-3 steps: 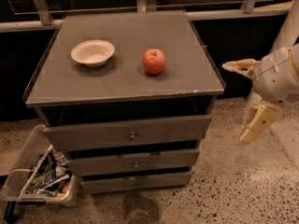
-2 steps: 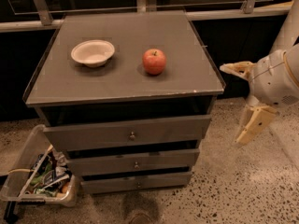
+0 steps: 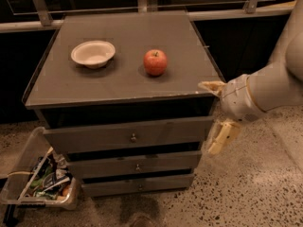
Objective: Open top drawer
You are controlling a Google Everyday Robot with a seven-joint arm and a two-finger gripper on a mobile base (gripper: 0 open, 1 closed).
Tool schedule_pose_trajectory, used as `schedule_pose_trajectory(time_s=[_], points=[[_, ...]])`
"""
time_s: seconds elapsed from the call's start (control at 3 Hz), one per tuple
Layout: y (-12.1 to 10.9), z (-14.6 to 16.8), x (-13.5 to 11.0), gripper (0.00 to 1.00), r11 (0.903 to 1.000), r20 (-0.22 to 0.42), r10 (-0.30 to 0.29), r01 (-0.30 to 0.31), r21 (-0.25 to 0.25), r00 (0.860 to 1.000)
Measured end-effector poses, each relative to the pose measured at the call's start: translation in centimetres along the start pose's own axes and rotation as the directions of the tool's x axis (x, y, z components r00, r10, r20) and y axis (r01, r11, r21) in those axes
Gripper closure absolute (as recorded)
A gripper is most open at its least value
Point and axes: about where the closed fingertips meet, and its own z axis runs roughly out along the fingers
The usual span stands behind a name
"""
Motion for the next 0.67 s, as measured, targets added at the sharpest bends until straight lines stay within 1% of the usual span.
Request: schedule_pose_trajectory(time_s=[0.33,0.67], points=[[0.0,3.7,0.8,0.00,0.9995,0.036,0.027,-0.027,-0.017,0.999],[0.4,8.8,1.9,0.00,0.9941,0.086,0.093,-0.088,-0.063,0.992]])
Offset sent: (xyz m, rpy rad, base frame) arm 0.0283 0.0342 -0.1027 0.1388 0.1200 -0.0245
